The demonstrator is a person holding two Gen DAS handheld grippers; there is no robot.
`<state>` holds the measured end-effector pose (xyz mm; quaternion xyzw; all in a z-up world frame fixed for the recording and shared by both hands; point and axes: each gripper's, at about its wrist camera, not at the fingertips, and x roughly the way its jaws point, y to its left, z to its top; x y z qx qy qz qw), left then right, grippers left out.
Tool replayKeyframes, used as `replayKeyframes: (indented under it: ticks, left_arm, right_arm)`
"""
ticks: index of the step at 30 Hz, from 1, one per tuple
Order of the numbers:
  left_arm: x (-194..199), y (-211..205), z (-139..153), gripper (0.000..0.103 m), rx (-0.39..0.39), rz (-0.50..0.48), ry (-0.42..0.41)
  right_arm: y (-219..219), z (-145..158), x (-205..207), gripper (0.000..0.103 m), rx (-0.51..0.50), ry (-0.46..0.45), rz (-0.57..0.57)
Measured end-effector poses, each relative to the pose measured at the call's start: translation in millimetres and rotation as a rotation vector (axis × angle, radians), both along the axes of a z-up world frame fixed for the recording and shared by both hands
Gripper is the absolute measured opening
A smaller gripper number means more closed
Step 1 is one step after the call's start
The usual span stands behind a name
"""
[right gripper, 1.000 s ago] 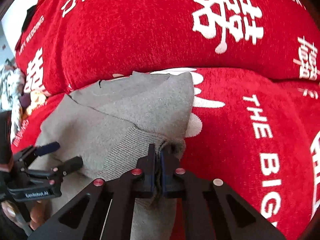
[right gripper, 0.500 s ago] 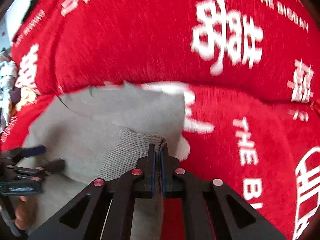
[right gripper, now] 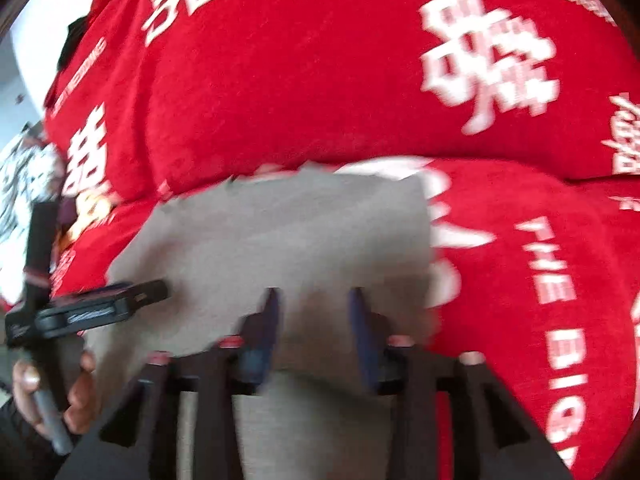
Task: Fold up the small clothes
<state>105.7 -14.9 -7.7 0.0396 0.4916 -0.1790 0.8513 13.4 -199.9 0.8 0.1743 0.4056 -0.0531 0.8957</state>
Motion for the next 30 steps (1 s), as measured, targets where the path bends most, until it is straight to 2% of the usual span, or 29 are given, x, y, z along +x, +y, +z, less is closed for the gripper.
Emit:
replayKeyframes:
  ticks: [2, 3, 8, 10, 12, 14, 15, 18, 20, 22, 23, 26, 30]
  left_arm:
    - [-0.7, 1.7, -1.2, 0.094, 0.044, -0.013, -0.031]
    - [-0.1, 5.3, -0.9, 0.094, 0.040, -0.021, -0.034]
    - [15.7, 37.8, 2.0, 0.094, -0.011, -0.001, -0.026]
    - [22.7, 40.0, 6.2, 0.094, -0.037, 0.002, -0.016]
    - [35.2, 37.3, 8.2, 0.094, -0.009, 0.032, -0.024]
    - [54.3, 37.7, 3.2, 0.094, -0.031, 0.046, 0.032]
    - [60.8, 38.3, 2.3, 0.094, -0.040, 0.054, 0.051]
    - [78.9, 41.1, 5.2, 0.094, -0.065, 0.060, 0.064]
    - [97.6, 40.7, -3.7, 0.094, -0.040, 0.073, 0.122]
    - [113.2, 40.2, -11.4, 0.094, 0.038, 0.100, 0.105]
    - [118.4, 40.4, -14.1, 0.094, 0.045, 0.099, 0.112]
    - [115.8, 41.9, -6.2, 0.094, 0.021, 0.102, 0.115]
    - [76.3, 42.5, 13.2, 0.094, -0.048, 0.063, 0.072]
  right_arm:
    - [1.3, -18.2, 11.0, 0.056, 0.014, 0.070, 0.026]
    - [-2.2, -22.3, 11.9, 0.055, 0.003, 0.066, 0.015]
    - [-5.6, -5.3, 2.8, 0.056, -0.071, 0.056, -0.051]
    - [-0.3, -0.6, 1.6, 0.066, -0.119, 0.040, -0.035]
    - [1.6, -7.8, 8.6, 0.070, -0.146, 0.083, -0.033]
    - [-2.5, -20.1, 13.0, 0.070, -0.142, 0.122, -0.035]
    - [-2.1, -20.5, 12.3, 0.070, -0.152, 0.110, -0.034]
    - [0.8, -15.7, 13.1, 0.070, -0.168, 0.114, -0.037]
    - [1.4, -11.6, 15.9, 0.071, -0.166, 0.114, -0.041]
    - [-0.7, -10.6, 21.8, 0.071, -0.151, 0.115, -0.045]
    - [-2.1, -11.8, 24.1, 0.071, -0.154, 0.122, -0.048]
    - [-5.6, -15.5, 28.8, 0.070, -0.153, 0.142, -0.058]
    - [11.0, 0.7, 24.6, 0.071, -0.151, 0.099, -0.047]
